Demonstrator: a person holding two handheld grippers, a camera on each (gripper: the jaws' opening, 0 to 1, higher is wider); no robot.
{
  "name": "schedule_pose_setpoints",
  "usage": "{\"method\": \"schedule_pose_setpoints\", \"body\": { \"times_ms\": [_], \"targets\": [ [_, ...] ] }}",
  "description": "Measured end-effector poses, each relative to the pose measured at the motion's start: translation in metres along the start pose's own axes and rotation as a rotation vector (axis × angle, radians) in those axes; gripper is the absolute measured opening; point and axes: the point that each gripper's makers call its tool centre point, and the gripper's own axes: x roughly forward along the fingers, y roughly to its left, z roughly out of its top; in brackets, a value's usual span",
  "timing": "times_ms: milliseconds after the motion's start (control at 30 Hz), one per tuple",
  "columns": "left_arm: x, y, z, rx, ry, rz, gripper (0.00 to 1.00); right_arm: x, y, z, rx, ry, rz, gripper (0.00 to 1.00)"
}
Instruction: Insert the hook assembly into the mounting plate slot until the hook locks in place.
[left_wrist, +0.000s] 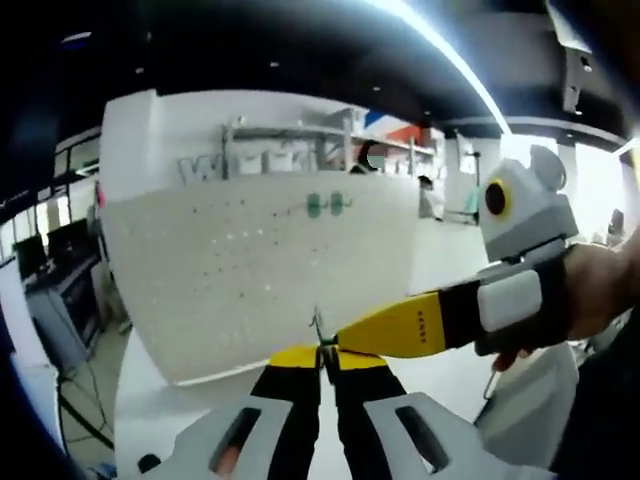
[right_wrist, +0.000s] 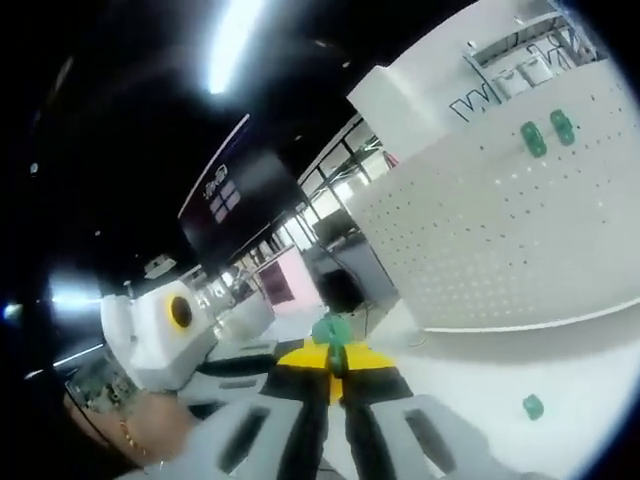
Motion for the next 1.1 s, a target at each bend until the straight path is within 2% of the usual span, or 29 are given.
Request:
{"method": "schedule_pose_setpoints", "body": {
  "times_ms": [100,167,267,400,500,633,933,1100],
  "targets": [
    [-0.001,0.000,-0.003,-0.018,0.001,-0.013,0.05,-0.001,-0.002,-0.002,0.006,0.003,0.000,0.00],
    [-0.001,-0.003,-0.009,-0.062,0.020,-0.036,0.10,-0.001,-0.003,-0.003,0.005,0.007,-0.001,0.00],
    [-0.002,-0.003,-0.011,-0.085,0.017,-0.046,0.30,-0.002,-0.002,-0.002,-0.021,0.011,0.004,0.00],
    [-0.004,-0.002,-0.014,-0.108,0.003,-0.049,0.44,-0.002,-0.003,0.002,-0.050,0.012,0.006,0.00],
    [-0.005,-0.003,-0.019,-0.140,0.015,-0.059,0.56,-0.003,-0.007,0.004,-0.051,0.018,0.003,0.00],
    [-0.009,-0.004,-0.017,-0.117,0.000,-0.067,0.62,-0.004,-0.012,0.004,-0.066,0.019,-0.003,0.00],
    [-0.010,-0.005,-0.016,-0.136,-0.011,-0.079,0.75,-0.007,-0.025,0.003,-0.073,0.021,-0.027,0.00],
    [-0.010,-0.010,-0.014,-0.138,-0.026,-0.087,0.83,-0.007,-0.032,0.007,-0.114,0.014,-0.044,0.00]
  ]
}}
